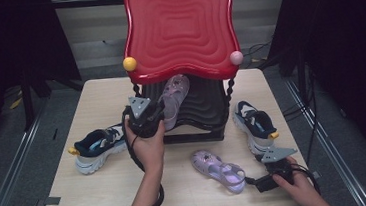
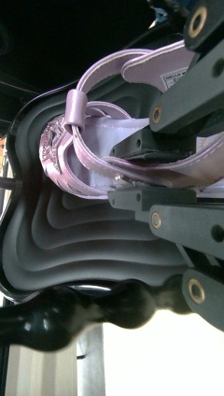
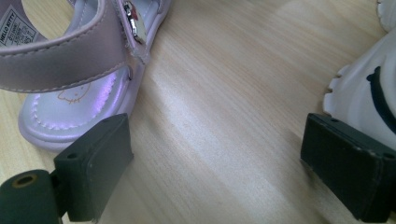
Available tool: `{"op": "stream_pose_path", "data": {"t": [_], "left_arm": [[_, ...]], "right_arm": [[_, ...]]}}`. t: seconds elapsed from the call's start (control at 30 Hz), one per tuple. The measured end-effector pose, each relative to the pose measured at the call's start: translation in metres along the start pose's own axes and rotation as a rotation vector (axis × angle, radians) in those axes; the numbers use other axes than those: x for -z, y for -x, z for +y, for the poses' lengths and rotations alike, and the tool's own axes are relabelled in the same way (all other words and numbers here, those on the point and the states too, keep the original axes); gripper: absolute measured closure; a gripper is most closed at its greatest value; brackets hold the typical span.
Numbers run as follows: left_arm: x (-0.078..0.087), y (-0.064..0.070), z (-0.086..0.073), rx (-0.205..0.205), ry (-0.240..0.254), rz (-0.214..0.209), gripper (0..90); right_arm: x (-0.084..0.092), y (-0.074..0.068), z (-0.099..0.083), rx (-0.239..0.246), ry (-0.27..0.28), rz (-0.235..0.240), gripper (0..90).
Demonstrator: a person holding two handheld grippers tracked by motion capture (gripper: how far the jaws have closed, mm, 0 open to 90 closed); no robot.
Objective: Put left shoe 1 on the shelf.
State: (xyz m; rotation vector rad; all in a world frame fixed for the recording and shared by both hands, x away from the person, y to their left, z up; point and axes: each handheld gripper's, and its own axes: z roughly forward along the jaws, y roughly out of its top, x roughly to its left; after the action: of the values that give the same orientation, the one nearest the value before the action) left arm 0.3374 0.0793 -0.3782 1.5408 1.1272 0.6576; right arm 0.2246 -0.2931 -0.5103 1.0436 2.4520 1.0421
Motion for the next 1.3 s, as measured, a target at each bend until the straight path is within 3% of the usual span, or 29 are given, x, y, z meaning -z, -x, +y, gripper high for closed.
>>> {"op": "stream_pose_path", "data": {"t": [0.57, 0.73, 0.77, 0.8, 0.87, 0.93, 0.97, 1.03, 1.2, 1.23, 1.3], "left_arm": [[-0.029, 0.017, 0.005, 0.005, 0.055, 0.043, 78.9], [-0.038, 0.018, 0.005, 0.013, 0.077, 0.08, 78.9], [-0.039, 0.018, 0.005, 0.015, 0.093, 0.097, 78.9], [-0.042, 0.018, 0.005, 0.029, 0.114, 0.153, 78.9], [-0.045, 0.016, 0.002, 0.034, 0.126, 0.174, 78.7], [-0.047, 0.014, 0.0, 0.023, 0.115, 0.19, 78.2], [-0.052, 0.012, -0.008, 0.027, 0.085, 0.197, 76.9], [-0.052, 0.01, -0.015, 0.025, 0.085, 0.183, 73.9], [-0.05, 0.011, -0.017, -0.006, 0.032, 0.134, 64.5], [-0.048, 0.011, -0.016, -0.039, 0.006, 0.118, 63.9], [-0.046, 0.011, -0.014, -0.058, -0.018, 0.1, 62.1]], "right_arm": [[0.0, 0.0, 0.0, 0.0, 0.0, 0.001, 8.0], [0.0, 0.0, 0.0, 0.0, 0.0, 0.001, 8.0], [0.0, 0.0, 0.0, 0.0, 0.0, 0.001, 8.0], [0.0, 0.0, 0.0, -0.001, 0.0, 0.001, 8.0], [0.0, 0.0, 0.0, -0.001, 0.0, 0.001, 8.0], [0.0, 0.0, 0.0, -0.001, 0.0, 0.001, 8.0], [0.0, 0.0, 0.0, -0.001, 0.0, 0.001, 8.0], [0.0, 0.0, 0.0, -0.001, 0.0, 0.001, 8.1], [0.0, 0.0, 0.0, 0.002, 0.001, 0.002, 8.1], [0.0, 0.0, 0.0, 0.002, 0.002, 0.004, 8.1], [0.0, 0.0, 0.0, 0.003, 0.002, 0.004, 8.0]]}}
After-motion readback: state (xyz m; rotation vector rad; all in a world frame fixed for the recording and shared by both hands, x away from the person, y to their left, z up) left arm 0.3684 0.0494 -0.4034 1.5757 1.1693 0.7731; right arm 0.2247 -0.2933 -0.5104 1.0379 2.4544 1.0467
